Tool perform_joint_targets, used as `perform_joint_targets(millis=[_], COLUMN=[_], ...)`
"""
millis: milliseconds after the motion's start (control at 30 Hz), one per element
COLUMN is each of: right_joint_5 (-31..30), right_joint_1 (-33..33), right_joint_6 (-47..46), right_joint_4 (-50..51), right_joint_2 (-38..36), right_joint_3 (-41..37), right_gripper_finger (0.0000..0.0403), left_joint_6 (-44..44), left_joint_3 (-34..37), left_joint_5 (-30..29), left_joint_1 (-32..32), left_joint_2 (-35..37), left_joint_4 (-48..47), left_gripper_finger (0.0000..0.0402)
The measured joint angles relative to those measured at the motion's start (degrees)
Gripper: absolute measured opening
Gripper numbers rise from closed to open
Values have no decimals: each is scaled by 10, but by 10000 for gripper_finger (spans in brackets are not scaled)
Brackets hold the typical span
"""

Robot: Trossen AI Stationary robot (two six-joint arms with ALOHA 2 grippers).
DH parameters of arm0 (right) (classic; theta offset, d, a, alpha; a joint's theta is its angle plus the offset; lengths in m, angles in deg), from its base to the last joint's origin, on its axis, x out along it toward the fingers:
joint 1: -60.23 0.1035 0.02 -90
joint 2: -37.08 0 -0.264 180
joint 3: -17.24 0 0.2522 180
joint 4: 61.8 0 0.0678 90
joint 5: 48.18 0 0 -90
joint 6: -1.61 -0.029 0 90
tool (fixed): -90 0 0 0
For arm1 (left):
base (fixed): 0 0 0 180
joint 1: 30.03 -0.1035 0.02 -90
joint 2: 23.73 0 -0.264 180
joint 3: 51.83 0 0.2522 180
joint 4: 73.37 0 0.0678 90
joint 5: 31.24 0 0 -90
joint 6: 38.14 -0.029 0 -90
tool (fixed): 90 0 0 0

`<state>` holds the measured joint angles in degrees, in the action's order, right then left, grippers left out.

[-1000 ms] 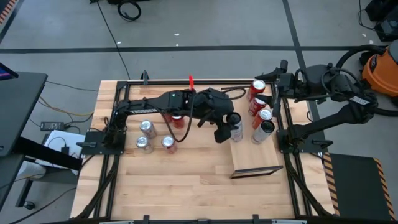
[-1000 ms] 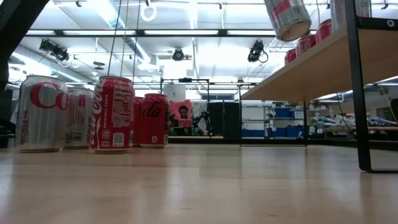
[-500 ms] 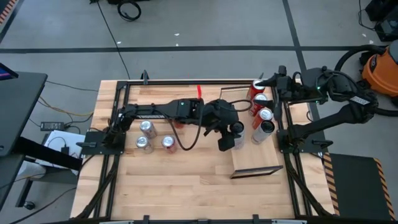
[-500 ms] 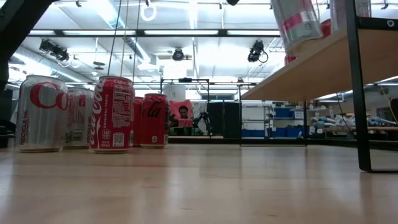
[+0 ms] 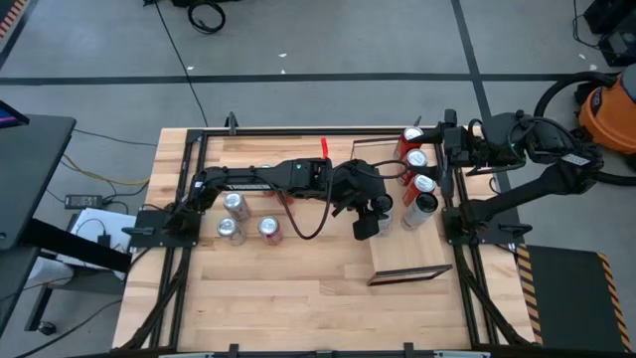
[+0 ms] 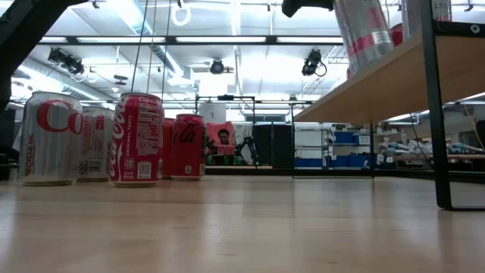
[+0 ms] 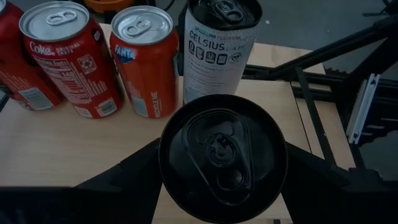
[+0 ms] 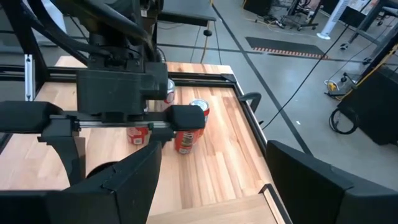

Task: Place canned beverage on shelf
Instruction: Put the white pink soda can on the shelf aligned with the other white pink soda can

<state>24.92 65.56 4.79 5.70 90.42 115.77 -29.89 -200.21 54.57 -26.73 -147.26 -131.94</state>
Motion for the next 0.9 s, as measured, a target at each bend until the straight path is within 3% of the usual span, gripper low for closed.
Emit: perform_joint_targets(millis=[567, 900], right_joint_5=[-1, -1], right_joint_1=[0, 0], right_joint_6=[0, 3], right_joint_4=[0, 0], right_joint_2=[0, 0], right_joint_3=[0, 0], right_gripper_finger=[299, 299], left_joint_6=[-38, -54], left_joint_3=[0, 0], left_joint_5=[0, 0], left_joint_1=[2, 2], left_joint_2=[0, 0], left_joint_4=[1, 1], left_gripper_finger=[273, 312])
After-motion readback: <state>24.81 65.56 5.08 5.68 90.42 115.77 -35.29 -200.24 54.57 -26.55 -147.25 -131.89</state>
